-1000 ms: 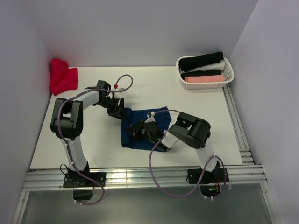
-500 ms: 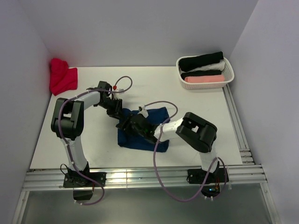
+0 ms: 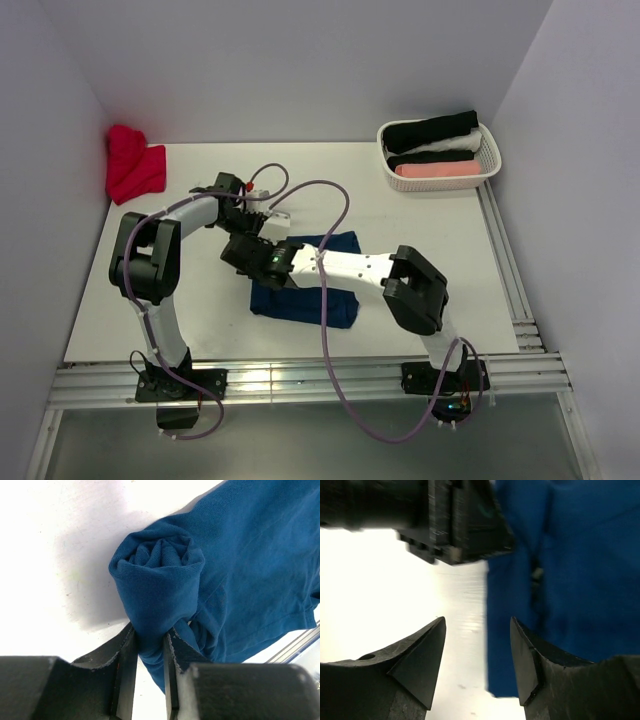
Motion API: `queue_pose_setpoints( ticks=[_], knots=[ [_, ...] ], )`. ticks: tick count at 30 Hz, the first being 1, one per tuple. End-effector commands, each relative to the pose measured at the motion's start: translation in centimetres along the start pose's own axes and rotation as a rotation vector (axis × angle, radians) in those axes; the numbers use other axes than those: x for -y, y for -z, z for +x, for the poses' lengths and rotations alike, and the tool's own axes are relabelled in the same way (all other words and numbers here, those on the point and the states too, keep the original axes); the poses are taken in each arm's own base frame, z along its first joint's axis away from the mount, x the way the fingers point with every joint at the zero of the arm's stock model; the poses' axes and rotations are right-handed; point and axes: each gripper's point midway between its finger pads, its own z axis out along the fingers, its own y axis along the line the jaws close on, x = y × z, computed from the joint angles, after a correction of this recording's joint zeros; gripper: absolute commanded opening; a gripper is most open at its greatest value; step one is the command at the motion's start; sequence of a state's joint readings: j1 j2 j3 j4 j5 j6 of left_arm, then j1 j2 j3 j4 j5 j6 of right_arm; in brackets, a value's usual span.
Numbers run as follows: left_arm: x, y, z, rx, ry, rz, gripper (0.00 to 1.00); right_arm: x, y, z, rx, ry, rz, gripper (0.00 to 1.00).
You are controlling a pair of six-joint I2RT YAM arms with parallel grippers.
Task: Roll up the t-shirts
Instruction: Roll the tshirt
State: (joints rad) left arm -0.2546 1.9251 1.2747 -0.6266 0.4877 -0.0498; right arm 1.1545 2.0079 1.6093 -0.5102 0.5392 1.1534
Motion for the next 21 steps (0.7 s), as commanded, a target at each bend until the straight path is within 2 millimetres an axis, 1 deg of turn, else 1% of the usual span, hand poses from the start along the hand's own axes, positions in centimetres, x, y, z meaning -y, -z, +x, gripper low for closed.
queue_pose_setpoints(
  ticks=[1, 2, 3, 4, 6, 7, 8, 9, 10, 11, 12, 13, 16, 21],
  knots=[
    [-0.5, 0.7, -0.7, 0.024, -0.021, -0.073, 0.28, 4.0, 0.5, -0.5, 0.060, 0.149, 0.180, 0.61],
    [-0.5, 0.6, -0.6, 0.022, -0.023, -0.073, 0.28, 3.8, 0.4, -0.6, 0.063, 0.154, 0.171, 0.60],
    [-0.4, 0.6, -0.6, 0.021, -0.023, -0.071, 0.28, 3.4, 0.5, -0.5, 0.066, 0.156, 0.153, 0.57],
    [-0.3, 0.6, -0.6, 0.020, -0.026, -0.071, 0.28, 2.7, 0.4, -0.5, 0.071, 0.154, 0.125, 0.55],
    [-0.2, 0.6, -0.6, 0.020, -0.029, -0.073, 0.28, 2.1, 0.0, -0.1, 0.065, 0.168, 0.100, 0.52],
    [-0.2, 0.6, -0.6, 0.021, -0.029, -0.077, 0.28, 1.1, 0.0, -0.1, 0.065, 0.168, 0.072, 0.50],
    [-0.1, 0.5, -0.6, 0.018, -0.031, -0.076, 0.28, 0.7, -0.2, 0.0, 0.062, 0.176, 0.060, 0.50],
    [-0.1, 0.5, -0.6, 0.018, -0.033, -0.075, 0.28, 0.6, -0.8, 0.5, 0.057, 0.197, 0.065, 0.49],
    [-0.1, 0.4, -0.6, 0.015, -0.031, -0.078, 0.28, -0.4, -0.7, 0.2, 0.059, 0.197, 0.055, 0.48],
    [-0.1, 0.4, -0.6, 0.013, -0.031, -0.077, 0.28, -0.7, -0.8, 0.3, 0.059, 0.209, 0.058, 0.48],
    [0.0, 0.3, -0.6, 0.011, -0.031, -0.076, 0.28, -0.4, -1.6, 1.0, 0.048, 0.230, 0.081, 0.48],
    [-0.1, 0.3, -0.6, 0.011, -0.030, -0.078, 0.28, -0.9, -1.5, 0.8, 0.049, 0.237, 0.089, 0.47],
    [0.0, 0.2, -0.6, 0.010, -0.032, -0.077, 0.28, -0.8, -2.4, 1.6, 0.033, 0.258, 0.107, 0.47],
    [0.1, 0.2, -0.6, 0.009, -0.034, -0.078, 0.29, 0.5, -3.1, 2.7, 0.013, 0.264, 0.150, 0.47]
  ],
)
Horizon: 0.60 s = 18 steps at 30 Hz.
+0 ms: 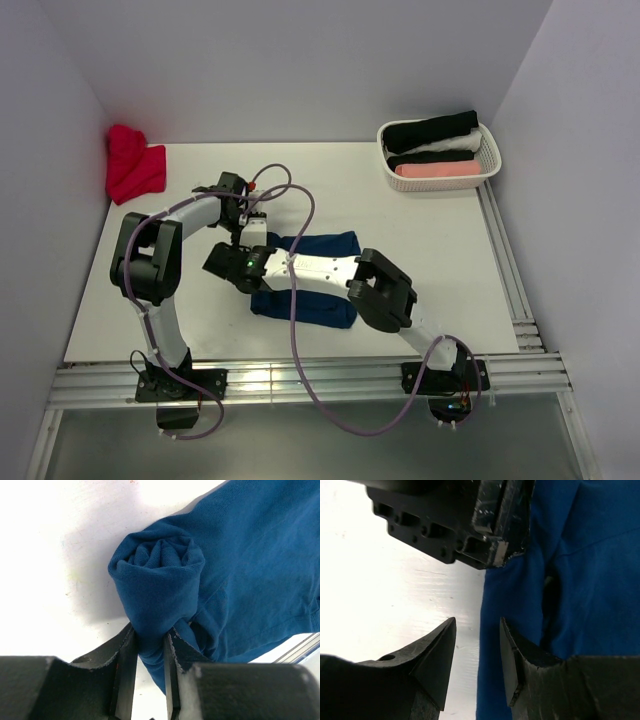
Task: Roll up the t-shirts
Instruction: Roll the tshirt
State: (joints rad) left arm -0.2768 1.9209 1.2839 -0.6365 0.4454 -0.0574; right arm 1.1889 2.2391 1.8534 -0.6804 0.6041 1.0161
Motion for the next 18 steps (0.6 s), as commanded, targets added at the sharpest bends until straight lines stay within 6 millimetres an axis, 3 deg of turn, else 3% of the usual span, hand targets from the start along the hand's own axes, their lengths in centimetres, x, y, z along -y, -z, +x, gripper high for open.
queue_pose_setpoints(
  ticks=[1, 10, 18],
  knots=[
    [0.0, 0.3, -0.6, 0.015, -0.022, -0.040, 0.29, 0.5, 0.1, 0.0, 0.008, 0.020, 0.037, 0.47],
    [0.0, 0.2, -0.6, 0.012, -0.022, -0.037, 0.32, 2.4, -0.7, 2.8, -0.043, 0.047, 0.113, 0.50],
    [0.2, 0.2, -0.8, 0.013, -0.028, -0.026, 0.40, 3.6, -1.0, 4.0, -0.065, 0.078, 0.163, 0.56]
  ],
)
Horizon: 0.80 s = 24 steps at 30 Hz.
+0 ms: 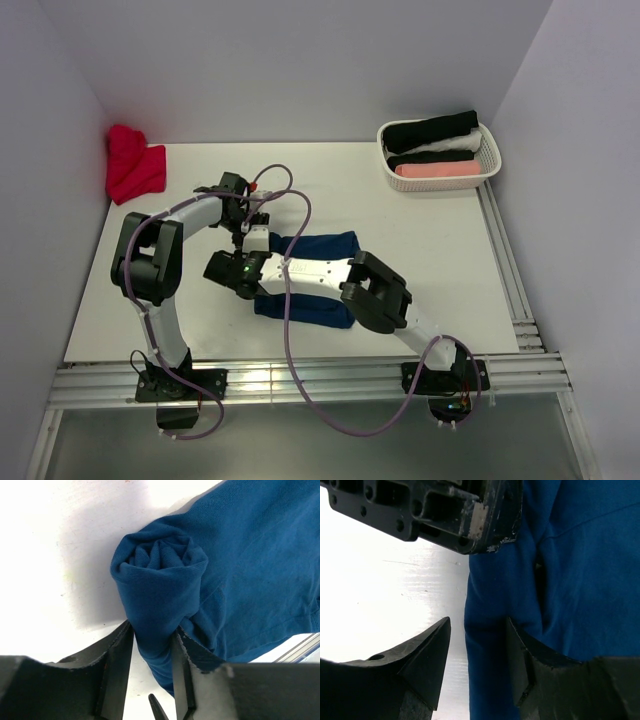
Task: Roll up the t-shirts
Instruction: Roll the tshirt
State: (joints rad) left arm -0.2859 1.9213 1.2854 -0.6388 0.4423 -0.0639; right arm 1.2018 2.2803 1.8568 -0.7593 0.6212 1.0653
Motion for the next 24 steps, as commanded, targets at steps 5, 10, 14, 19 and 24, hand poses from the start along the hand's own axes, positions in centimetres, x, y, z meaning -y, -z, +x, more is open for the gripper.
queue_pose_setpoints(
  ticks=[5, 10, 14, 19, 24],
  knots=[
    [0.1, 0.6, -1.4, 0.025, -0.030, -0.025, 0.43, 2.2, -0.6, 2.3, -0.051, 0.067, 0.108, 0.55],
    [0.3, 1.0, -2.2, 0.041, -0.041, -0.026, 0.48, 3.2, -0.8, 3.5, -0.079, 0.080, 0.137, 0.52],
    [0.7, 1.4, -2.8, 0.051, -0.043, -0.012, 0.52, 3.7, -0.9, 4.2, -0.092, 0.074, 0.141, 0.48],
    [1.1, 2.3, -4.2, 0.078, -0.051, 0.004, 0.57, 4.1, -1.2, 4.8, -0.102, 0.069, 0.145, 0.47],
    [1.0, 3.9, -6.1, 0.116, -0.041, 0.024, 0.59, 4.3, -1.4, 5.1, -0.107, 0.056, 0.135, 0.45]
  ],
)
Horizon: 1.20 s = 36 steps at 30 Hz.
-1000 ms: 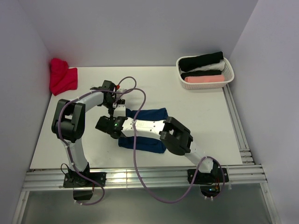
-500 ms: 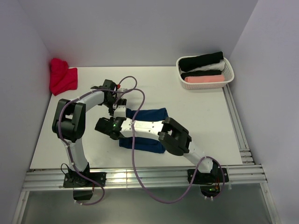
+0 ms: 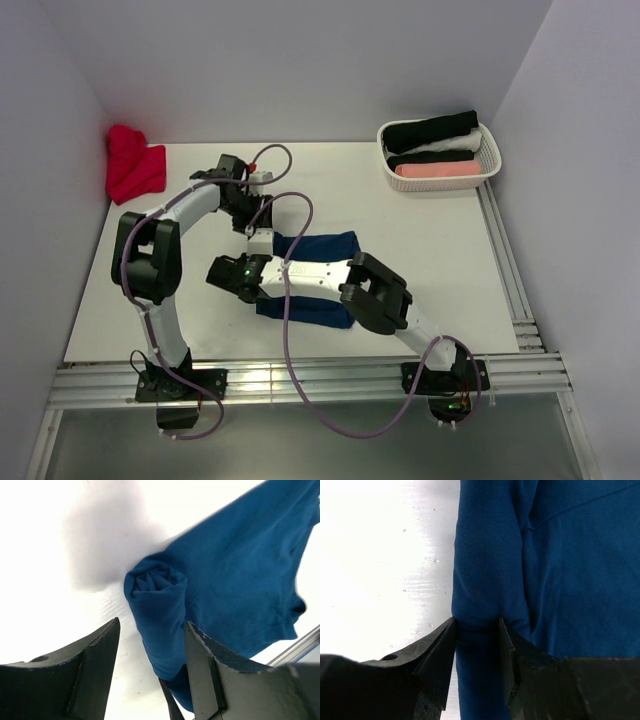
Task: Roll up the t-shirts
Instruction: Roll the tshirt
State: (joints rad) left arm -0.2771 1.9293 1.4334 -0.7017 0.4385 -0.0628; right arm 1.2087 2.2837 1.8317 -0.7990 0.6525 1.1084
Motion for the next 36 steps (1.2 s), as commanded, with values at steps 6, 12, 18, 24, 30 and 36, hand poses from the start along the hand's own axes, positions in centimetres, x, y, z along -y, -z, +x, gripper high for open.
queue_pose_setpoints(
  ticks=[6, 12, 18, 24, 30, 36],
  knots=[
    [-0.4, 3.4, -3.8, 0.081, -0.001, 0.093, 0.61, 2.4, -1.7, 5.2, -0.151, 0.001, -0.012, 0.43],
    [-0.8, 5.0, -3.9, 0.120, -0.023, 0.158, 0.62, 1.2, -1.4, 5.3, -0.189, -0.155, -0.234, 0.41],
    [-1.0, 5.3, -2.9, 0.126, -0.027, 0.211, 0.62, 0.4, 0.7, 3.0, -0.171, -0.387, -0.534, 0.41],
    [-0.4, 4.7, -1.5, 0.104, -0.022, 0.278, 0.62, 1.4, 0.5, 3.2, -0.220, -0.563, -0.694, 0.40],
    [-0.6, 2.9, 0.1, 0.066, -0.005, 0.306, 0.62, 2.9, -0.1, 4.6, -0.255, -0.679, -0.727, 0.39],
    [0.0, 0.9, 1.1, 0.042, -0.018, 0.299, 0.62, 3.6, -0.9, 5.2, -0.265, -0.673, -0.675, 0.38]
  ],
)
